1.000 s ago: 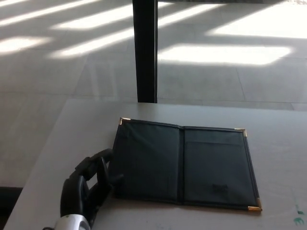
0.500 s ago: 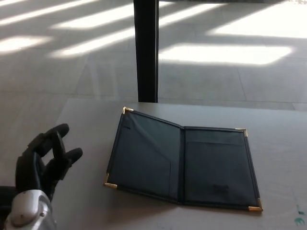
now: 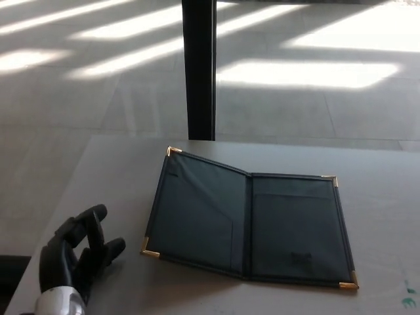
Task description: The robot uses its left hand to push the cover of the diary kept in the middle of the desk to close it
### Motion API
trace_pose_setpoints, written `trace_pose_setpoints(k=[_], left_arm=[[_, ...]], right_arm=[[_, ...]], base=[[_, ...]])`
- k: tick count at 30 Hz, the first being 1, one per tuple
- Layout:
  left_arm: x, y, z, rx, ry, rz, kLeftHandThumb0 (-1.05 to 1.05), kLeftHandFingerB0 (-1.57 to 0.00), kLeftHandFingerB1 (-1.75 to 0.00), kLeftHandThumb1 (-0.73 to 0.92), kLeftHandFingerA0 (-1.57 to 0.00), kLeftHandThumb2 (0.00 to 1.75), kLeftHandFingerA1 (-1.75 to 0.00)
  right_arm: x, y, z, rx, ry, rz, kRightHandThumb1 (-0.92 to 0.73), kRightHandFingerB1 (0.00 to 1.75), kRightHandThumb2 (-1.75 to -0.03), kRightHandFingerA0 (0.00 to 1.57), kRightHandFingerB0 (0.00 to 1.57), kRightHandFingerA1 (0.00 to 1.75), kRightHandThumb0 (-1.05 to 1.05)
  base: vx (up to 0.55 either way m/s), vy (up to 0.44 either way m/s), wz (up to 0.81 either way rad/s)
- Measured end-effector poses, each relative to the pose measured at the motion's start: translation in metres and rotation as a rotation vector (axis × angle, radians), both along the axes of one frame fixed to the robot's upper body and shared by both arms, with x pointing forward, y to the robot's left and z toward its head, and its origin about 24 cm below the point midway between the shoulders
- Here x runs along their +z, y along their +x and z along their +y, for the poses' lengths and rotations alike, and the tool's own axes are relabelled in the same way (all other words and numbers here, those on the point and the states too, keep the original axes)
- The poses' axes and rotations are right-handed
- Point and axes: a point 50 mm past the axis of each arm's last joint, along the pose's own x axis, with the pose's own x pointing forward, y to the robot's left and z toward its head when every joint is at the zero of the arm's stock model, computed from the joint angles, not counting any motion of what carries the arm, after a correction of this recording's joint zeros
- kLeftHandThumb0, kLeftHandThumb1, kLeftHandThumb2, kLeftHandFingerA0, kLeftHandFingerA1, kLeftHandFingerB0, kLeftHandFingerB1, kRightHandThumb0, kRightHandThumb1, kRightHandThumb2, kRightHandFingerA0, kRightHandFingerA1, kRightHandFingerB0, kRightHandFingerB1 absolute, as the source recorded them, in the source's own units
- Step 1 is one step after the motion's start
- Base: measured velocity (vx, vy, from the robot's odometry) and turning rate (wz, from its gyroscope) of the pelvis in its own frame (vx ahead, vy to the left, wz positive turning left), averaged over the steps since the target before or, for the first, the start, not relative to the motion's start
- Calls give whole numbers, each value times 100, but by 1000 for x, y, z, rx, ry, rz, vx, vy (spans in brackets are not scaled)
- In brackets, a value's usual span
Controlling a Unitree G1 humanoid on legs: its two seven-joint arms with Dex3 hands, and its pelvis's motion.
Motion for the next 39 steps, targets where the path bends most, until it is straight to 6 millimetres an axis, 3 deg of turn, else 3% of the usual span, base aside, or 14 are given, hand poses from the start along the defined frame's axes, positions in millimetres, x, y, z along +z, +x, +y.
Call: trace_pose_setpoints(k=[14,18,20,27,28,29,39], left_arm=[[-8,-4,-35,-140,36,2,-98,-38,-46,92,-48,73,-53],[-9,-3,-42,-142,20,4,-99,-45,-51,92,-52,81,-59],[-9,-2,-45,-133,5,4,-93,-44,-51,92,-49,76,-54],[-9,2,-59,-129,-22,14,-92,-36,-48,91,-50,82,-55],[-9,3,-64,-147,-21,16,-87,-33,-55,80,-41,118,-60],[-8,4,-68,-163,-21,16,-91,-36,-49,92,-42,80,-55],[0,22,-88,-184,-28,19,-90,-46,-50,92,-50,75,-55]], right_arm=[[1,4,0,-4,2,4,-88,47,-66,73,58,67,-68],[2,4,-1,-3,1,8,-89,47,-66,72,55,67,-69],[2,5,-1,-3,-1,11,-90,46,-66,69,54,65,-69],[3,6,-1,-1,-1,18,-90,46,-66,71,52,68,-67],[3,6,-1,1,0,19,-90,45,-66,68,52,67,-66],[3,7,-1,4,2,19,-90,45,-66,67,51,66,-67],[5,6,-3,-3,-5,25,-90,45,-67,72,55,65,-68]], base=[[0,0,0],[0,0,0],[0,0,0],[0,0,0],[0,0,0],[0,0,0],[0,0,0]])
